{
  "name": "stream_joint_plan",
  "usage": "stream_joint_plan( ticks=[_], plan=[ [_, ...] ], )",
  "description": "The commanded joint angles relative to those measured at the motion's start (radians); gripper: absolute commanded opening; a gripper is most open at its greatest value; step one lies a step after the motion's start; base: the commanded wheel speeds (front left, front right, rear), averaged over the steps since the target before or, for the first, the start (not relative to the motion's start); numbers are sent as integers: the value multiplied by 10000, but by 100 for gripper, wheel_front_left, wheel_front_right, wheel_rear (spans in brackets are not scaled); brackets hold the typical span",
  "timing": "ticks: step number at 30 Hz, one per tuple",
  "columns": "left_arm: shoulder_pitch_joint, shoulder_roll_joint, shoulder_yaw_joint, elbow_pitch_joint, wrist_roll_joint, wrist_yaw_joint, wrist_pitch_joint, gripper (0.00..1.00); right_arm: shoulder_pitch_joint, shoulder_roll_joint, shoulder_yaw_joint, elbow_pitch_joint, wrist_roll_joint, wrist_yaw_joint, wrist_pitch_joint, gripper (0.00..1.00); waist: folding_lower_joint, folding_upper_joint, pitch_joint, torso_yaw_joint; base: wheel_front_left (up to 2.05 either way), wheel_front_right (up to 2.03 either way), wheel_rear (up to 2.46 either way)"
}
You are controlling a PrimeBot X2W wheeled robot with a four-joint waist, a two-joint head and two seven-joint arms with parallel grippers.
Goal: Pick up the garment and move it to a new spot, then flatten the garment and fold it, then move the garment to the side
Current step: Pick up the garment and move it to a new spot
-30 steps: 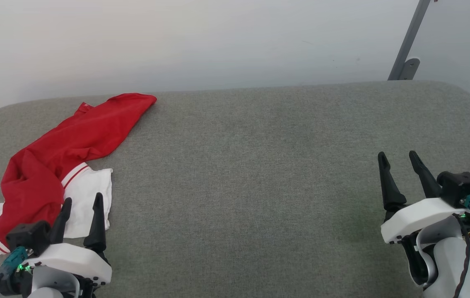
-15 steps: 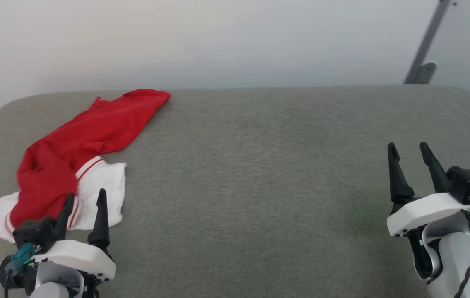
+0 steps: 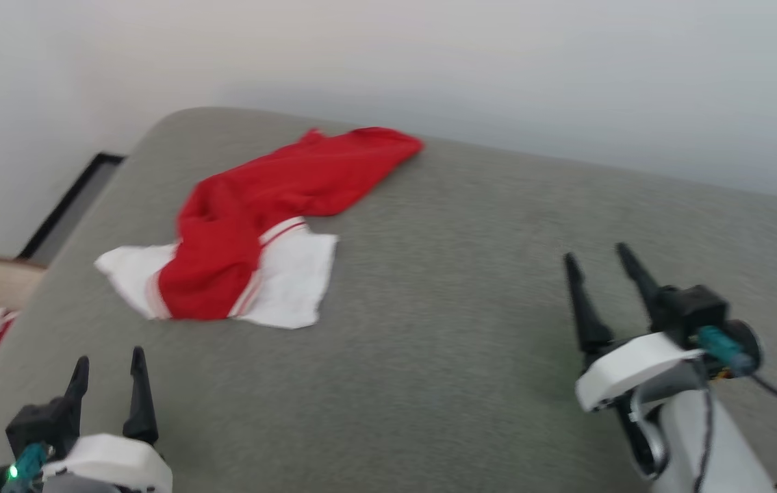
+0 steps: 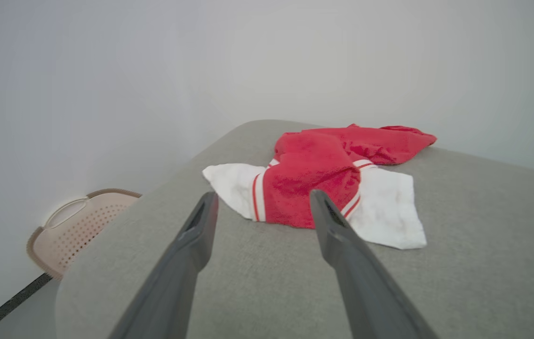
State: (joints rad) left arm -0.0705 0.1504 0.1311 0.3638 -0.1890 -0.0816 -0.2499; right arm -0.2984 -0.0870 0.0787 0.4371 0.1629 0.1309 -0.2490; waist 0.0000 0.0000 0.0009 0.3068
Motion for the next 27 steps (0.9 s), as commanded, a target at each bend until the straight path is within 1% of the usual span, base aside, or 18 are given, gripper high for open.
stream_joint_plan(
  ticks=[1,5,8,13,16,17,20,23,24,26,27],
  plan=[
    [197,-84,121,-104,258,100,-98,100,-119,91,256,122,-191,-3,-107,100,0,0,6,927,0,0,0],
    [456,-321,454,-339,494,212,-177,100,-252,185,808,426,-222,-3,-186,100,0,0,45,1628,0,0,0],
    [606,-499,571,-526,523,252,-176,100,-331,227,1118,537,-129,-3,-174,100,0,0,65,1923,0,0,0],
    [771,-695,682,-729,546,209,-176,100,-465,262,1464,692,-61,-3,-174,100,0,0,137,1961,0,0,0],
    [681,-715,660,-727,532,49,-176,100,-620,277,1568,700,-60,-3,-174,100,0,0,273,1677,0,0,0],
    [681,-715,660,-727,532,49,-176,100,-620,277,1568,700,-60,-3,-174,100,0,0,273,1677,0,0,0],
    [150,-525,334,-602,609,-226,-176,100,-802,286,1581,653,-119,-3,-174,100,0,0,639,1197,0,0,0],
    [-742,-26,-166,-218,564,-414,-173,100,-957,282,1526,586,-236,-3,-174,100,0,0,1102,659,0,0,0],
    [-1102,166,-305,89,404,-445,-160,100,-1011,279,1508,564,-280,-3,-174,100,0,0,1267,463,0,0,0],
    [-1936,828,-793,838,321,-488,327,100,-1066,277,1485,580,-343,-5,-174,100,0,0,1541,34,0,0,0],
    [-2435,1081,-1186,1090,-18,-485,522,100,-1108,287,1473,609,-372,-5,-174,100,0,0,1693,-186,0,0,0]
  ],
)
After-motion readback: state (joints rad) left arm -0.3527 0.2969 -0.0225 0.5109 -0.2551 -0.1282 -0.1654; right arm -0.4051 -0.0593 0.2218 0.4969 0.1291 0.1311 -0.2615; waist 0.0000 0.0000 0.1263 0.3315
